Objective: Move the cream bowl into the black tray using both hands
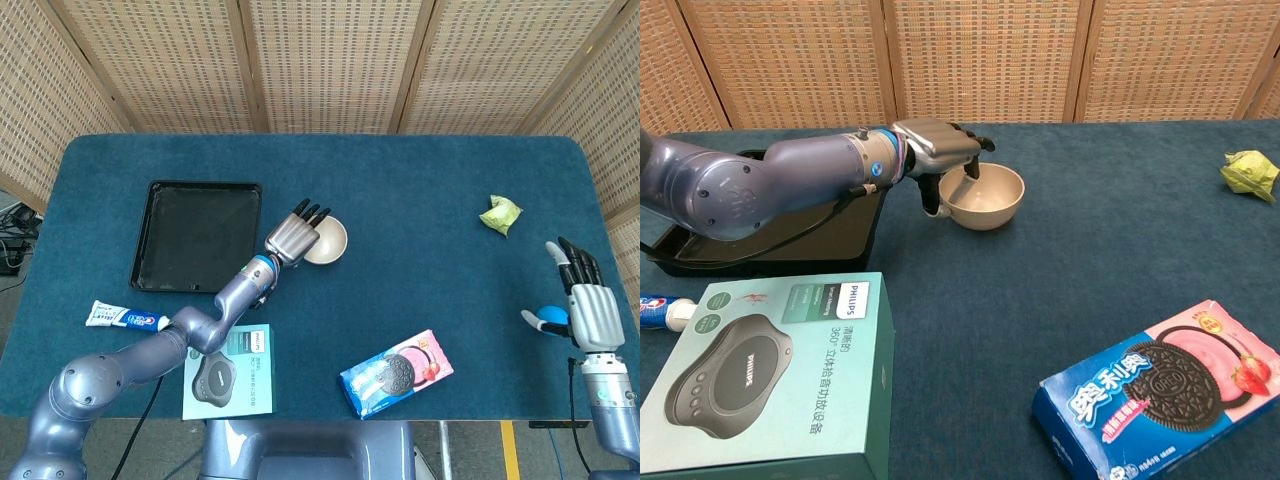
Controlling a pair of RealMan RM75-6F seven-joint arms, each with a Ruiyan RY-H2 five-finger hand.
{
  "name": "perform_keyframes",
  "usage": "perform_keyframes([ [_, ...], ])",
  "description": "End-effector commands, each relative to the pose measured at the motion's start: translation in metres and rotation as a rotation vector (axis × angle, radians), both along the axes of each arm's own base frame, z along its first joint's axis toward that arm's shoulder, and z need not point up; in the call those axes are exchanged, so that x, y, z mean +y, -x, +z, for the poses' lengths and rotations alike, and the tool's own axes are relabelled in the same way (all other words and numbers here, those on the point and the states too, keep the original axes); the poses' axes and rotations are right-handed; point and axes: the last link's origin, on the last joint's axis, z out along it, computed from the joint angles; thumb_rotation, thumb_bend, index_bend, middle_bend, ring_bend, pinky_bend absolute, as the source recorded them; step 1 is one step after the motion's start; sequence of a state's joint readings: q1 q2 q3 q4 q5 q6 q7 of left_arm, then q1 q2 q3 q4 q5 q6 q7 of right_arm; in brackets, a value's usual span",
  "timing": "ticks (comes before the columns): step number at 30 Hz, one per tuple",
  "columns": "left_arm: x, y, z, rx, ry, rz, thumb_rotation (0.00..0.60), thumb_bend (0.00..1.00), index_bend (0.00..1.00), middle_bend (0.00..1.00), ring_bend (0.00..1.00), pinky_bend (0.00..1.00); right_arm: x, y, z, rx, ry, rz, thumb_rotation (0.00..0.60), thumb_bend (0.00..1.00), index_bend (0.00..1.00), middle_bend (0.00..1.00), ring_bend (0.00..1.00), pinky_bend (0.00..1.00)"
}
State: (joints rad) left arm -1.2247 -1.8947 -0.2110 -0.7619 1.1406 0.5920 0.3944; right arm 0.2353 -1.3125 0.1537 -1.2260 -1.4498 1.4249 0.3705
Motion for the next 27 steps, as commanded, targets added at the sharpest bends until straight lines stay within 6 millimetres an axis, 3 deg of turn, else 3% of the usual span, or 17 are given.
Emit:
perform_keyframes([
  [1, -0.001, 0.002, -0.001, -0.006, -0.014, -0.005, 0.600, 0.43, 0.69, 0.00, 0.00, 0.00, 0.000, 0.000, 0.001, -0.004, 0.002, 0.003, 0.600, 0.23, 0.09, 0.00, 0.00, 0.04],
  [9, 0.000, 0.009, 0.006, -0.015, -0.045, -0.009, 0.600, 0.44, 0.71, 0.00, 0.00, 0.00, 0.001, -0.002, 0.000, -0.005, -0.002, 0.013, 0.600, 0.24, 0.08, 0.00, 0.00, 0.04],
  [13, 0.003, 0.017, 0.020, -0.031, -0.075, -0.008, 0.600, 0.44, 0.71, 0.00, 0.00, 0.00, 0.001, -0.004, 0.000, -0.003, 0.000, 0.021, 0.600, 0.23, 0.09, 0.00, 0.00, 0.04],
  [15, 0.006, 0.031, 0.044, -0.053, -0.116, -0.002, 0.600, 0.44, 0.71, 0.00, 0.00, 0.00, 0.003, -0.005, 0.000, -0.001, -0.002, 0.028, 0.600, 0.23, 0.09, 0.00, 0.00, 0.04],
  [20, 0.004, 0.062, 0.080, -0.057, -0.163, 0.018, 0.600, 0.44, 0.71, 0.00, 0.00, 0.00, 0.004, -0.009, -0.002, 0.003, -0.007, 0.041, 0.600, 0.23, 0.09, 0.00, 0.00, 0.04],
  [27, -0.007, 0.114, 0.114, -0.048, -0.194, 0.106, 0.600, 0.44, 0.70, 0.00, 0.00, 0.00, 0.006, -0.015, -0.005, 0.009, -0.015, 0.063, 0.600, 0.23, 0.09, 0.00, 0.00, 0.04],
])
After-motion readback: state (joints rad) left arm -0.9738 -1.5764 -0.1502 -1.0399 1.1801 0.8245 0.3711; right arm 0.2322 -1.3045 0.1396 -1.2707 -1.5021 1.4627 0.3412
